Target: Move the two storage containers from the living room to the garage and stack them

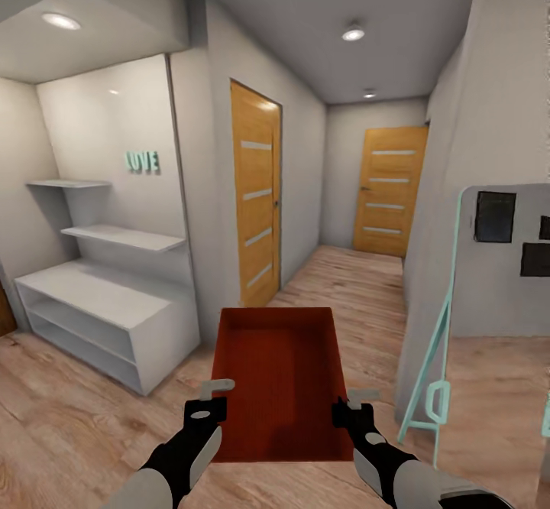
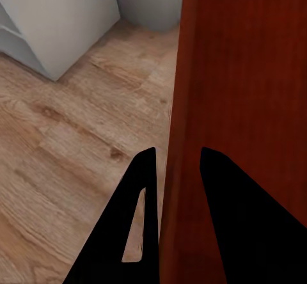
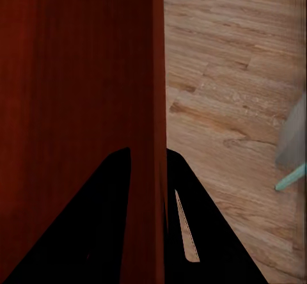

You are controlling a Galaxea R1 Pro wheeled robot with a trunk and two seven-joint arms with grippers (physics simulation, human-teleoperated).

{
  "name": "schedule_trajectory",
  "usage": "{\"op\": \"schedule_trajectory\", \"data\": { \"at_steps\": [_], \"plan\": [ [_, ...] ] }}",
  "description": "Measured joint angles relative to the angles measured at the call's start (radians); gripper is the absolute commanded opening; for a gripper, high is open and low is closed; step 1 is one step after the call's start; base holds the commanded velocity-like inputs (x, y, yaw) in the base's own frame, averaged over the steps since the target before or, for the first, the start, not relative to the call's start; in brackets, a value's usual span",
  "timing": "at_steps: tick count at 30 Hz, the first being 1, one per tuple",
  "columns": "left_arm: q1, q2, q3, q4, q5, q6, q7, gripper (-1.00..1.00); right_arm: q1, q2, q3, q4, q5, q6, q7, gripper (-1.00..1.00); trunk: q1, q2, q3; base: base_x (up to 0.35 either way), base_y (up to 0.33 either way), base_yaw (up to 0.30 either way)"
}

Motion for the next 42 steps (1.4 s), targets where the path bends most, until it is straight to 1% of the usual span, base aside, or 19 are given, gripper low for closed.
{"op": "schedule_trajectory", "data": {
  "at_steps": [14, 33, 42],
  "plan": [
    [0.000, 0.000, 0.000, 0.000, -0.001, 0.001, 0.000, -1.00, 0.000, 0.000, 0.000, 0.000, 0.000, 0.000, 0.000, -1.00, 0.000, 0.000, 0.000, 0.317, 0.181, -0.274],
    [0.000, 0.000, 0.000, -0.001, 0.000, 0.001, 0.000, -1.00, 0.000, 0.000, -0.001, 0.000, 0.001, 0.000, 0.000, -1.00, 0.000, 0.000, 0.000, 0.317, 0.181, -0.015],
    [0.000, 0.000, 0.000, 0.000, 0.000, 0.000, 0.000, -1.00, 0.000, 0.000, 0.001, 0.000, -0.001, 0.000, 0.000, -1.00, 0.000, 0.000, 0.000, 0.317, 0.181, -0.196]
  ]
}}
